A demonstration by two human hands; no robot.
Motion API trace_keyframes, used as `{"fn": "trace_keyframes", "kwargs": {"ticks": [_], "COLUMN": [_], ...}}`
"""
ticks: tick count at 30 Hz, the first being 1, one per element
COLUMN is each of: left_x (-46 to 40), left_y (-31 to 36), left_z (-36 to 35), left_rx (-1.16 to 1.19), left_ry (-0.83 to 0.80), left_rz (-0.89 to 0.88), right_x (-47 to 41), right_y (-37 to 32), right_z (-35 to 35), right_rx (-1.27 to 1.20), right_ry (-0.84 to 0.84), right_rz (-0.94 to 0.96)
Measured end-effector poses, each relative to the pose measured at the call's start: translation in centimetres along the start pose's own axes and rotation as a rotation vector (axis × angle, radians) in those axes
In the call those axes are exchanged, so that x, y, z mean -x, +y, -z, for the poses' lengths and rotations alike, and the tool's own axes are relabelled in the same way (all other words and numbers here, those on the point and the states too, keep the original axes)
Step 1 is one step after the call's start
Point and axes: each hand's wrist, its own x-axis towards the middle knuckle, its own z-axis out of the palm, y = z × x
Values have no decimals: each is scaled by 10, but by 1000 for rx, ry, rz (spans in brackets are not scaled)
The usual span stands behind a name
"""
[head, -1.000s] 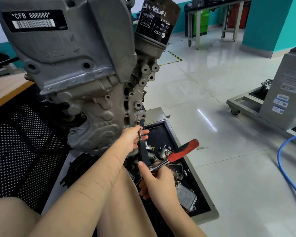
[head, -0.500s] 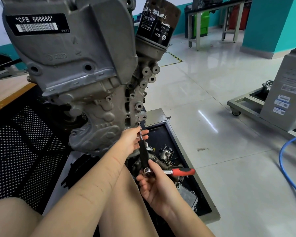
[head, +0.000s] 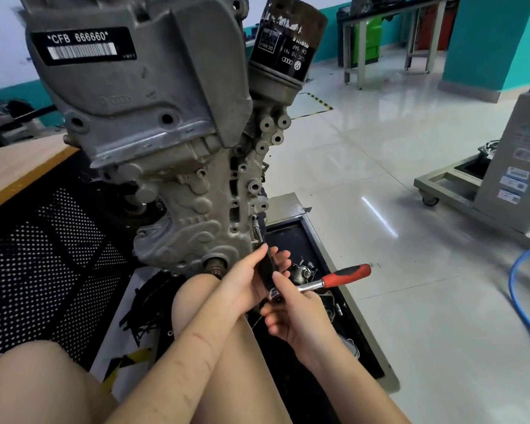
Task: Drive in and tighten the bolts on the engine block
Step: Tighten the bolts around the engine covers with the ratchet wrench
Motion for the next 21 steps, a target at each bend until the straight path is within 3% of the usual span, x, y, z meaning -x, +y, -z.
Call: {"fn": "trace_keyframes", "kwargs": {"ticks": [3,6,8,10,12,14,17,19,21], "left_x": [-4,-6,-9,-11,-9,-1,9,11,12], "left_y": [-2,-6,-9,-11,-10,-12,-15,-17,-19], "left_z": [-2,-5,-5,-5,-4,-1,7,9,8], "left_rx": [-46,-173,-280,-384,-445,-317,-63,27,58], "left_ry": [50,141,240,334,350,215,-19,-77,-69], "left_rz": [-38,-98,-129,-147,-128,-7,99,80,76], "right_x": [-1,-5,-9,-11,-12,-13,-7,-3,0], "right_y": [-1,-1,6,10,12,11,5,0,-2], "right_z": [6,14,15,13,12,12,5,2,2], "right_rx": [237,801,1188,1278,1156,880,375,7,-206], "right_ry": [67,166,191,203,145,93,23,-28,-48], "right_rz": [145,415,493,524,529,489,251,32,-110]}}
